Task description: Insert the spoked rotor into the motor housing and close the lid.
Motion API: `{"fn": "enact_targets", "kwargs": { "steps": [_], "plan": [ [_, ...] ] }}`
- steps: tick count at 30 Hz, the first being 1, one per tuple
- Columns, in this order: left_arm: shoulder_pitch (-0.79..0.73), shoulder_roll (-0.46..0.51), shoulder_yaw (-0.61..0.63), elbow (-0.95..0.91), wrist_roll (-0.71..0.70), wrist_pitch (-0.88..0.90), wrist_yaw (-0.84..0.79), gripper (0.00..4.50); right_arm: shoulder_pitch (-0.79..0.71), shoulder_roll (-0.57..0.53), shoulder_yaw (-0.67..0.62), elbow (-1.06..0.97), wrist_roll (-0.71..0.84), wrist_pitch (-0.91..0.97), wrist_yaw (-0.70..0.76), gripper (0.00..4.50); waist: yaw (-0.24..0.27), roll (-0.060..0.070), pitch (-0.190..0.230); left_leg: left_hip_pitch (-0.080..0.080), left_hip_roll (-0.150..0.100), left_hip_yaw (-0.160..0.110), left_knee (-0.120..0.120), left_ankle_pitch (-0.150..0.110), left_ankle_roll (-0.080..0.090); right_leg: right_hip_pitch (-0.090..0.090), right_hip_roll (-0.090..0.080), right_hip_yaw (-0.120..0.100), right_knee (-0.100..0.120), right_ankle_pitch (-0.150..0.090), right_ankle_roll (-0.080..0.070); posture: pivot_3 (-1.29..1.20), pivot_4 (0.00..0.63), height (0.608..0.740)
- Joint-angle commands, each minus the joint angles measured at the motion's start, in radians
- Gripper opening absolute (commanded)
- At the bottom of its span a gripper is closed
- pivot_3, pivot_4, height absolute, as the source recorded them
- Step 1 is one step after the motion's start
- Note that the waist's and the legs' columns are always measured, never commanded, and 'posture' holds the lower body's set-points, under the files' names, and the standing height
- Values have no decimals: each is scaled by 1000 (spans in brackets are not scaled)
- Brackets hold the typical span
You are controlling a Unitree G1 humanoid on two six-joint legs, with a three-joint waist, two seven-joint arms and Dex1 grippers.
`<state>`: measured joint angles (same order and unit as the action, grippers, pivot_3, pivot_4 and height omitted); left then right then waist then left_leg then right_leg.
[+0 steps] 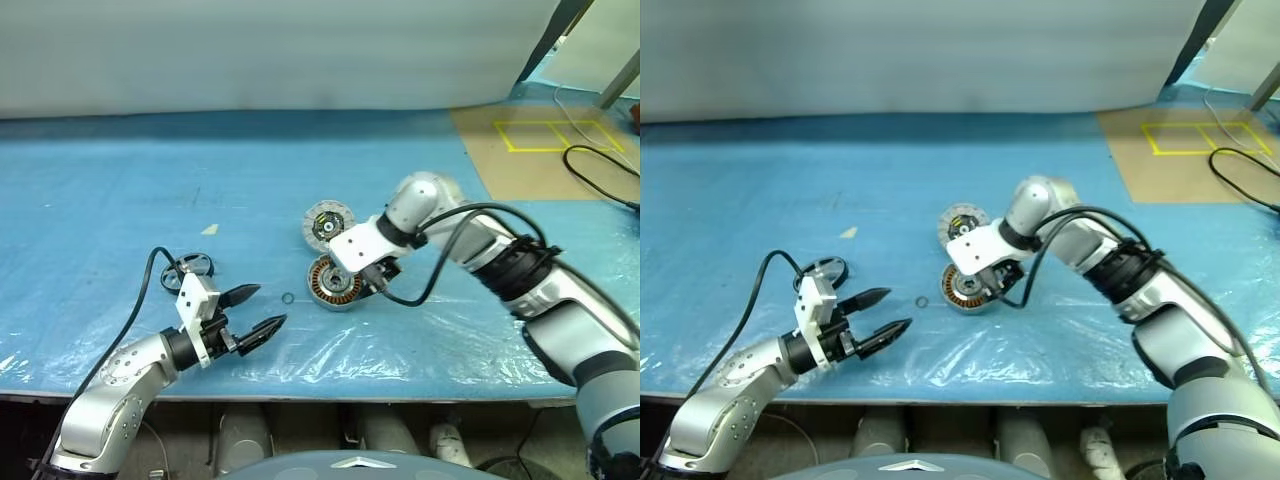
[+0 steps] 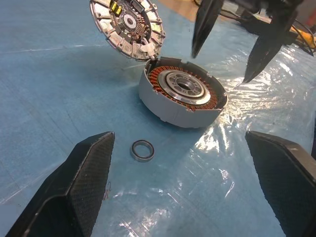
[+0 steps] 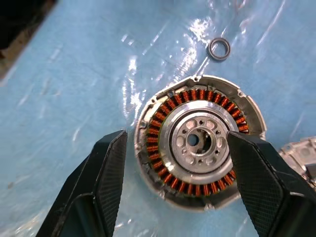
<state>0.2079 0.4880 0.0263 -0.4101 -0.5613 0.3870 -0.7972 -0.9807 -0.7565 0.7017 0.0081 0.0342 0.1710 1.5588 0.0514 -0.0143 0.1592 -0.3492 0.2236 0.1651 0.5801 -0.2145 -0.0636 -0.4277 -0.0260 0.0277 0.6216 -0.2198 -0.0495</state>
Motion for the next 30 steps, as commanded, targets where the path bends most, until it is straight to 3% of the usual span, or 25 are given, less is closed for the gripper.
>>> {"fn": "enact_targets", "kwargs": {
  "steps": [1,7,13,17,30],
  "plan": [
    [-28,7,-20,-2,18,-29,-23,4500,-12,-73,-92,-64,151,26,56,3346,-2,0,0,0,0,0,0,0,0,0,0,0,0,0,0,0,150,740],
    [-93,-3,-66,80,82,-50,-19,4500,151,-83,-273,-140,192,240,-131,3346,-6,0,0,1,0,0,0,0,0,2,1,1,1,0,0,0,150,740],
    [-137,-16,-60,194,137,-119,-22,4500,443,-88,-450,-384,253,523,-368,3346,2,0,0,1,-1,-1,-2,2,-3,2,1,1,-3,0,0,0,150,740],
    [-155,-30,-70,281,172,-200,-44,4500,540,-43,-559,-488,325,716,-509,3346,-2,0,0,1,-1,-1,-4,2,-4,2,1,1,-5,0,1,0,150,740],
    [-258,-80,-188,418,269,-292,-117,4500,682,-114,-605,-536,334,754,-621,3346,20,1,0,3,-1,-1,-4,2,-4,4,1,1,-7,1,1,0,150,740]
  ]
}}
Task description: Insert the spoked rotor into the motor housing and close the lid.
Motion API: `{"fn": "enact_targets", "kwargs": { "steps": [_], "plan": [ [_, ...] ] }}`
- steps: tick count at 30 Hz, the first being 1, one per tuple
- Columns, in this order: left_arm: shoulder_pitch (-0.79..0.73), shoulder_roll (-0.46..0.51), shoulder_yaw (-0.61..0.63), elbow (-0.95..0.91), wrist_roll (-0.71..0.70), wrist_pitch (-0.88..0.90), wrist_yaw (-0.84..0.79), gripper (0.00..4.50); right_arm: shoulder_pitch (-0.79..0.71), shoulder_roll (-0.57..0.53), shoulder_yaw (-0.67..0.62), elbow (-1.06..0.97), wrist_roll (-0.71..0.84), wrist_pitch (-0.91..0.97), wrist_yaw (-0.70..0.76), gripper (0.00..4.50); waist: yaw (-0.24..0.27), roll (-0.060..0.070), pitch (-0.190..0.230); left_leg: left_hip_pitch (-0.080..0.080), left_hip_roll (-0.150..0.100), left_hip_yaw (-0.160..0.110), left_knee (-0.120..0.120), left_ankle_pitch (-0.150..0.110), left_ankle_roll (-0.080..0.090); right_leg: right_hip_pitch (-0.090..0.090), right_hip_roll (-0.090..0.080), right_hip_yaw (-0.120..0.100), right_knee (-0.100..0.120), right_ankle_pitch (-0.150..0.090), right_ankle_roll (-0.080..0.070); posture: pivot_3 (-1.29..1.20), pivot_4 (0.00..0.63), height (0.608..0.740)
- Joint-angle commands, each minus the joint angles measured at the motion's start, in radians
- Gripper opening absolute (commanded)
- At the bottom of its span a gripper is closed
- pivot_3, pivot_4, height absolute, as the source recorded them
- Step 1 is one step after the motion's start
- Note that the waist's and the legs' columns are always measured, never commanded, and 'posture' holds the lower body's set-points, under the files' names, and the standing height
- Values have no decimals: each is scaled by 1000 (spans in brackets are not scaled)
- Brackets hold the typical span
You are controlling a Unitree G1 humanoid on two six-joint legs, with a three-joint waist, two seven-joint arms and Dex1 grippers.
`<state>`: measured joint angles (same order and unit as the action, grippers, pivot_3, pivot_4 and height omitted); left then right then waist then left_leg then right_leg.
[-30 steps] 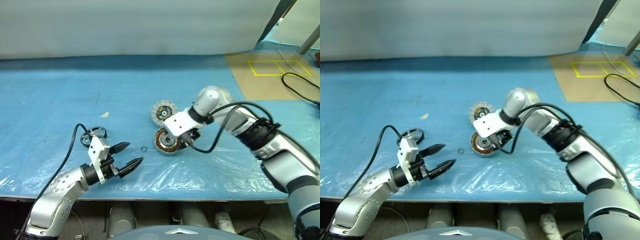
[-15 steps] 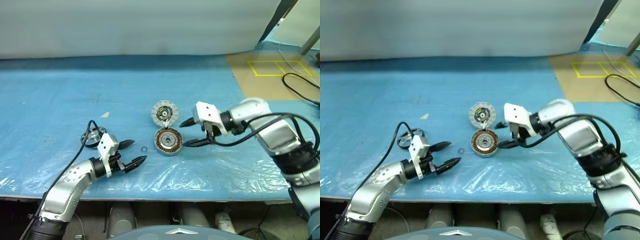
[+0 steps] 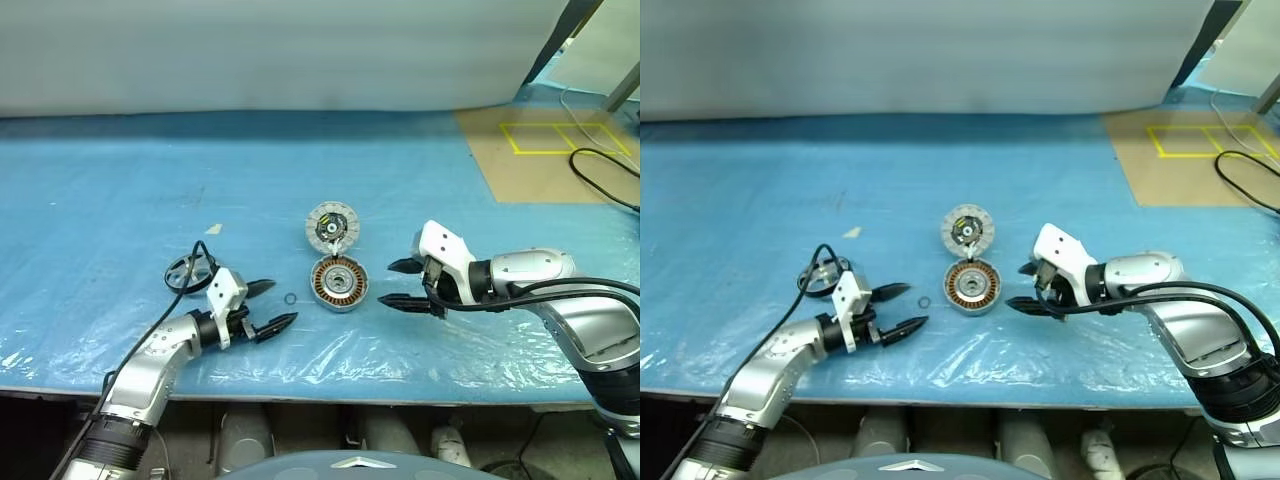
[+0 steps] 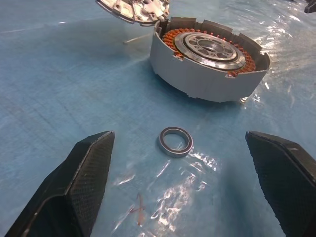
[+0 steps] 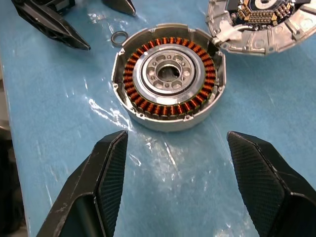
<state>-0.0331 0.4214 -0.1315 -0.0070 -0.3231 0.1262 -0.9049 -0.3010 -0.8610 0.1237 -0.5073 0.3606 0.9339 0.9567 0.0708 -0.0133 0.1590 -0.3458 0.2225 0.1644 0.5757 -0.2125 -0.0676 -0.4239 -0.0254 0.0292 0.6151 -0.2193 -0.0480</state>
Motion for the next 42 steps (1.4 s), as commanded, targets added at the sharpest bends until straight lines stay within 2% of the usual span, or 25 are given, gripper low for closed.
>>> {"fn": "enact_targets", "kwargs": {
  "steps": [1,11,14,18,21,23,26,27,32,36,42],
  "plan": [
    [-24,-19,-38,21,41,-34,-5,4500,4,-8,-25,-20,8,-8,-25,3346,0,0,0,0,0,0,0,0,0,0,0,0,0,0,0,0,150,740],
    [-31,-32,-51,67,100,-65,23,4500,30,11,-9,-6,9,-10,-79,3346,0,1,-1,0,-1,0,0,0,0,0,-1,0,0,0,0,0,150,740],
    [-29,-28,-46,70,93,-66,17,3872,43,16,-12,-3,10,-12,-94,3379,0,1,-1,0,0,0,0,0,0,1,-1,0,0,0,0,0,150,740],
    [-32,-30,-45,75,90,-63,17,2636,48,25,-11,-5,13,-7,-110,3379,-1,1,-1,-1,-1,0,0,0,0,1,-1,0,0,0,0,0,150,740],
    [-35,-32,-45,80,86,-66,11,2636,50,32,-8,-8,14,-4,-121,3379,0,2,-1,-1,0,0,0,0,0,1,-1,0,-1,0,0,0,150,740],
    [-38,-33,-47,84,87,-68,10,2297,55,38,-11,-4,13,-3,-130,3379,0,2,-1,-1,-1,0,0,0,0,1,-1,0,-1,0,0,0,150,740],
    [-42,-32,-48,93,94,-69,14,1423,59,40,-13,-2,14,-2,-139,3379,0,2,-1,-1,-1,0,0,0,0,1,-1,0,-1,0,1,0,150,740],
    [-44,-31,-48,94,89,-65,7,1423,60,40,-14,-1,15,-2,-140,3379,0,2,-1,-1,-1,0,0,0,0,1,-1,0,-1,0,1,0,150,740],
    [-46,-24,-44,97,83,-64,-9,33,58,45,-13,0,18,0,-149,3379,-1,3,-1,-1,-1,0,0,0,0,1,-1,0,-1,0,1,0,150,740],
    [-52,-21,-41,109,88,-72,-9,33,72,57,-25,14,25,-5,-159,3379,0,3,-2,-1,-1,0,-2,0,0,1,-1,0,-2,0,1,0,150,740],
    [-49,-15,-27,102,74,-73,-12,33,109,127,-128,51,107,2,-172,3379,0,4,-2,-2,-1,0,-3,0,0,1,-1,0,-3,0,1,0,150,740]
  ]
}}
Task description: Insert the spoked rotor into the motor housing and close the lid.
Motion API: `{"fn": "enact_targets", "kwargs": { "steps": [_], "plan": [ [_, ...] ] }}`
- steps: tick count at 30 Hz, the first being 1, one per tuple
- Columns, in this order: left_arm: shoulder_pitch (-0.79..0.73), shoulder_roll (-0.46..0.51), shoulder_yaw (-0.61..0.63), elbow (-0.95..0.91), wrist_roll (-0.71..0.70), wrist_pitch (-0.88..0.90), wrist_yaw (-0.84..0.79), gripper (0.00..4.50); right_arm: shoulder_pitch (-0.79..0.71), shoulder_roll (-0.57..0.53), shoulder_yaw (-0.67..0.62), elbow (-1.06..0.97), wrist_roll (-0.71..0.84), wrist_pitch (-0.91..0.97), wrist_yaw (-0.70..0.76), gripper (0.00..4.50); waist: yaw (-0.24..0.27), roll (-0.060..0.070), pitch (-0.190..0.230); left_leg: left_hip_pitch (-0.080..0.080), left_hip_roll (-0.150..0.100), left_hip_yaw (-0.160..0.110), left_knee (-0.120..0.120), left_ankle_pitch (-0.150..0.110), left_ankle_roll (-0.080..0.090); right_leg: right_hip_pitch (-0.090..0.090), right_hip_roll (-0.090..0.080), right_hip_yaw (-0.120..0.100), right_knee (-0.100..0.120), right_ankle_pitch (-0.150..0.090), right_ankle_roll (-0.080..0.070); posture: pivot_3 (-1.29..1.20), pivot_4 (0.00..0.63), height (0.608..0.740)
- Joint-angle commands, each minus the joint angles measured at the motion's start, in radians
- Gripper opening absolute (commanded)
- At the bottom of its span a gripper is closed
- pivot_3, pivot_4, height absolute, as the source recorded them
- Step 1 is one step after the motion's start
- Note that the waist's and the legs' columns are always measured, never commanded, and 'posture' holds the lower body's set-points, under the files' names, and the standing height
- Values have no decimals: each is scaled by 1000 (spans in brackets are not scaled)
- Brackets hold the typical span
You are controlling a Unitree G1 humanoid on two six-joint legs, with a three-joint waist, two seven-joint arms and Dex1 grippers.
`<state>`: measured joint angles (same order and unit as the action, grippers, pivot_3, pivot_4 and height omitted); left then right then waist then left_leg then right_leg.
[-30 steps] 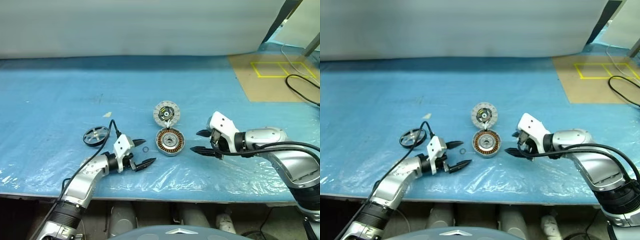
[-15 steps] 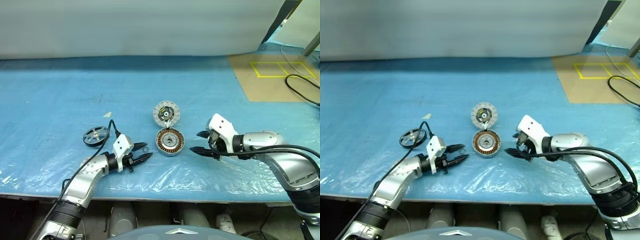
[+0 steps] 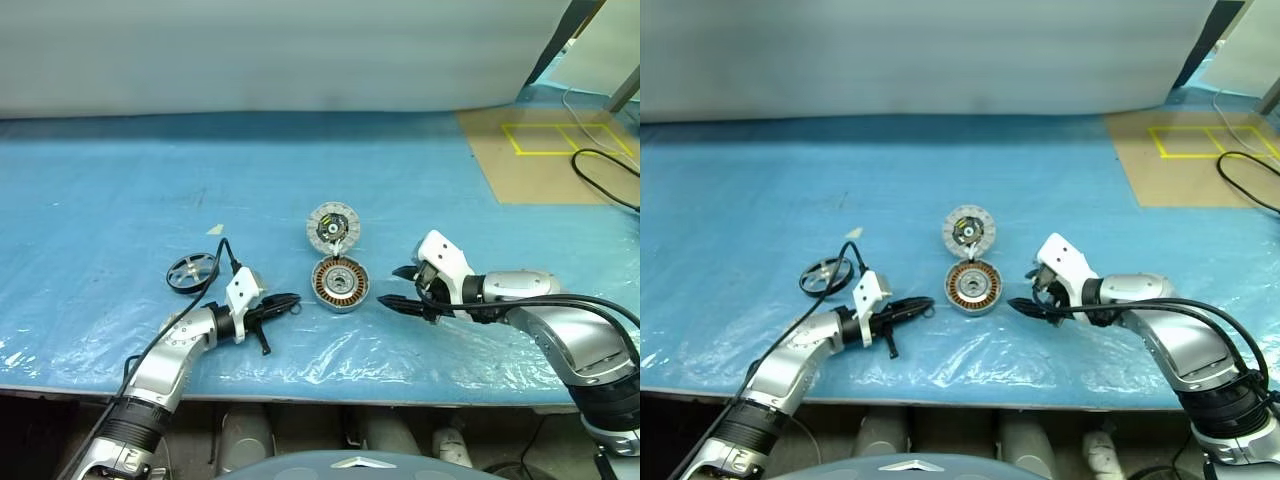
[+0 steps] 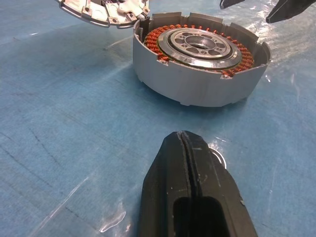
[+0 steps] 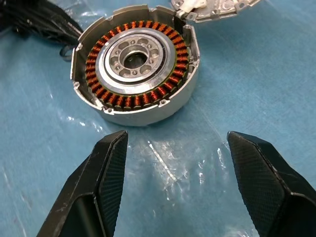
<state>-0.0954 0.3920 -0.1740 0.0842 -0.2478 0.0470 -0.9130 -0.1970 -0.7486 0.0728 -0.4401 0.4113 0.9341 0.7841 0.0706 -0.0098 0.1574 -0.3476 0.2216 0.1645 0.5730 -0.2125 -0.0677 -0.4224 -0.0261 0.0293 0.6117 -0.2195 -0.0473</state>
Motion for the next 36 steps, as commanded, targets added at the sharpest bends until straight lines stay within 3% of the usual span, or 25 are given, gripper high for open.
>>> {"fn": "enact_targets", "kwargs": {
  "steps": [1,17,20,24,29,36],
  "plan": [
    [16,16,16,8,-4,8,-6,33,2,24,-94,-20,79,13,3,3379,-1,0,0,0,0,0,0,0,0,0,0,0,0,0,0,0,150,740],
    [76,49,140,-168,-212,118,-68,33,-9,18,-111,-66,172,-7,27,3379,-1,0,0,0,0,0,-4,0,0,-1,0,-1,-5,0,0,0,150,740],
    [87,66,115,-184,-191,112,-89,33,-29,30,-100,-57,154,-62,34,3379,-1,0,0,0,0,0,-4,0,0,-1,0,-1,-5,0,0,0,150,740],
    [82,95,31,-149,-80,18,-134,33,-16,-31,-51,-49,122,-180,156,3379,0,0,0,1,0,0,-4,0,0,-1,0,-1,-5,0,0,0,150,740],
    [37,62,-6,-85,-47,-21,-137,33,-28,-51,0,-13,75,-357,269,3379,0,0,0,0,0,0,-5,0,0,-1,0,-1,-5,0,0,0,150,740],
    [10,35,-12,-59,-30,-27,-116,33,-46,-60,-3,1,87,-352,290,3379,-2,0,0,-1,0,0,-4,0,0,-1,0,-1,-5,0,0,0,150,740]
  ]
}}
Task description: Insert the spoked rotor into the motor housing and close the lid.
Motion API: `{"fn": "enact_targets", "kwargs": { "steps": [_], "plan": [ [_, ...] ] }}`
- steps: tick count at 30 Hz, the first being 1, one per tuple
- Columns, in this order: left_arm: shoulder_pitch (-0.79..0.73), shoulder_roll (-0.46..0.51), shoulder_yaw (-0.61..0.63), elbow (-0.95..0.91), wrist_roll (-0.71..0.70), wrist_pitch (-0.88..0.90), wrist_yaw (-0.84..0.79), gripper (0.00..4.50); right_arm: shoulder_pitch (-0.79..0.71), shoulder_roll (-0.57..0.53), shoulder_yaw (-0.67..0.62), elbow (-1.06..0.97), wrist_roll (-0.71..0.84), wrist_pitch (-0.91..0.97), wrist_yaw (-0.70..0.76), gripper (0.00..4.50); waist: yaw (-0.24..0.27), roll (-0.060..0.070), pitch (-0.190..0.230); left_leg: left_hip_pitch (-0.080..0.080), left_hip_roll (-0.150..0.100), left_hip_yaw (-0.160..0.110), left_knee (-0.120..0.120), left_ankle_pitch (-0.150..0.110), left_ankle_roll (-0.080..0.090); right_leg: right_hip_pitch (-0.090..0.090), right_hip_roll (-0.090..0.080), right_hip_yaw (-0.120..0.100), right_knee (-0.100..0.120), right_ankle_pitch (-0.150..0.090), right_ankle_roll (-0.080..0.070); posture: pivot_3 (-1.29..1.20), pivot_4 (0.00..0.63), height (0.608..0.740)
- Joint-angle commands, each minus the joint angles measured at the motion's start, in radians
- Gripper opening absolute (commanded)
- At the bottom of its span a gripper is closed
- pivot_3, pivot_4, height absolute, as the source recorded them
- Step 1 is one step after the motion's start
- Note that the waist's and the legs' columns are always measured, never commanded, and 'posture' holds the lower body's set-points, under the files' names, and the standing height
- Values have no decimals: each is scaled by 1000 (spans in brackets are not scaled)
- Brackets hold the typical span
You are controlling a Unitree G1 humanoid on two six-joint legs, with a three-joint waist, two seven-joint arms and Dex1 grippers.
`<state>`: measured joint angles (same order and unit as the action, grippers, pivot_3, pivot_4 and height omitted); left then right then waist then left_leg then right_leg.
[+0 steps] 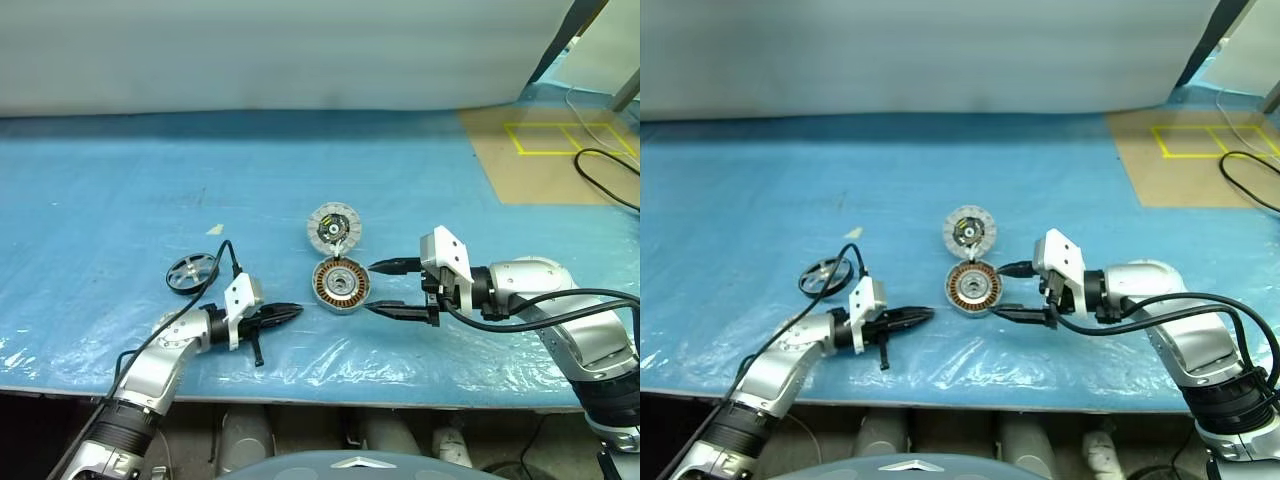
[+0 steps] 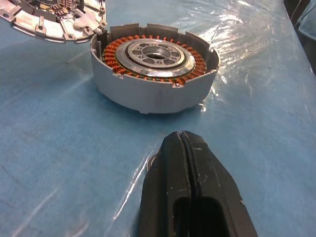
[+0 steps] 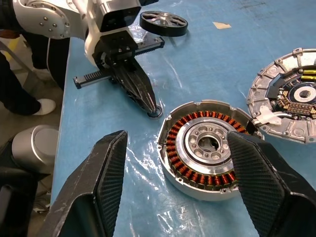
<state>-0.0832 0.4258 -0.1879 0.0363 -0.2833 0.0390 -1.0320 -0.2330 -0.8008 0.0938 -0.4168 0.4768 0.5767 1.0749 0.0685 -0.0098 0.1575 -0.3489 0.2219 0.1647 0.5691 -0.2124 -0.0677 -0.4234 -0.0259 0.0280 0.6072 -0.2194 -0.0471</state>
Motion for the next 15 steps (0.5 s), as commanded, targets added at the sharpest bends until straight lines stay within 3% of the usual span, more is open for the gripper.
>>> {"fn": "enact_targets", "kwargs": {
  "steps": [1,13,15],
  "plan": [
    [3,4,-1,-13,9,-21,1,33,-3,-10,-27,-31,23,10,-4,3379,0,0,0,0,0,0,0,0,0,0,0,0,0,0,0,0,150,740],
    [7,23,-4,-1,56,-82,1,33,37,-35,-40,-36,10,22,-26,3379,2,0,0,0,0,0,0,0,0,0,0,0,0,0,0,0,150,740],
    [17,31,-12,-9,55,-87,-14,391,45,-37,-37,-40,5,22,-34,3379,2,0,0,0,0,0,0,0,0,0,0,0,0,0,0,0,150,740]
  ]
}}
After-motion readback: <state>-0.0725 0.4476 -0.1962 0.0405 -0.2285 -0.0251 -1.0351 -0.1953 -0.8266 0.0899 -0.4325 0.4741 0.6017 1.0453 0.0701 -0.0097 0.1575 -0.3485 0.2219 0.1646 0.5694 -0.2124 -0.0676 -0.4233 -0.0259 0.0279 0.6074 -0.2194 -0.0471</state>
